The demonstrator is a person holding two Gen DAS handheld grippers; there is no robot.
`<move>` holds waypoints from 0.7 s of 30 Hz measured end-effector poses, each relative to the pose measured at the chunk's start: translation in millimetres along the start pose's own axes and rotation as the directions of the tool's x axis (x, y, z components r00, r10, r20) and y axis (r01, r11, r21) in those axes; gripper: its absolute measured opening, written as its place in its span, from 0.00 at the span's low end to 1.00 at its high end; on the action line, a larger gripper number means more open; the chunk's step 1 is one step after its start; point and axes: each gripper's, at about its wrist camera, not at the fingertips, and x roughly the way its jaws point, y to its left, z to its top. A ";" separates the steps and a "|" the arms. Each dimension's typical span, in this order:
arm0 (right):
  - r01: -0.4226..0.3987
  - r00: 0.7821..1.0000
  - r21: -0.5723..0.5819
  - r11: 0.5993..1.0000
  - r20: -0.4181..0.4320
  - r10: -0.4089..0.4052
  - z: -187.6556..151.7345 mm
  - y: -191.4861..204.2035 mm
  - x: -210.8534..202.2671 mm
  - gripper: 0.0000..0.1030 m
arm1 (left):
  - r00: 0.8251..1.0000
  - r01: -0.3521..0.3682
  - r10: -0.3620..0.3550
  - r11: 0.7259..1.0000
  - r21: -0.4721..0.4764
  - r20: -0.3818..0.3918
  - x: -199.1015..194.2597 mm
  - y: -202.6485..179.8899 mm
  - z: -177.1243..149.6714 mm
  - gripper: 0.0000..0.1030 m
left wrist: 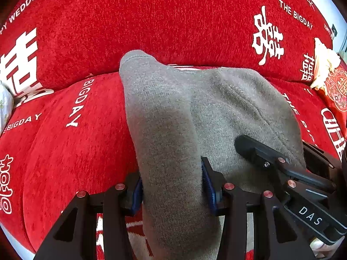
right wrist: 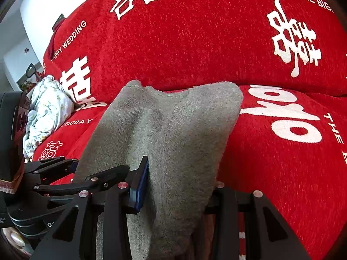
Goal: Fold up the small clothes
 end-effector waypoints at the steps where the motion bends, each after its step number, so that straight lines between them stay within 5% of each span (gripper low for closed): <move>1: -0.003 1.000 0.002 1.000 0.000 0.003 -0.6 -0.2 -0.4 0.40 | 1.000 -0.002 0.002 1.000 0.002 0.001 -0.6 -0.2 -0.6 0.47; 21: 0.023 1.000 0.012 1.000 0.014 -0.024 -24.9 12.0 -17.7 0.40 | 1.000 -0.002 0.001 0.999 0.038 0.029 -20.4 2.2 -32.5 0.46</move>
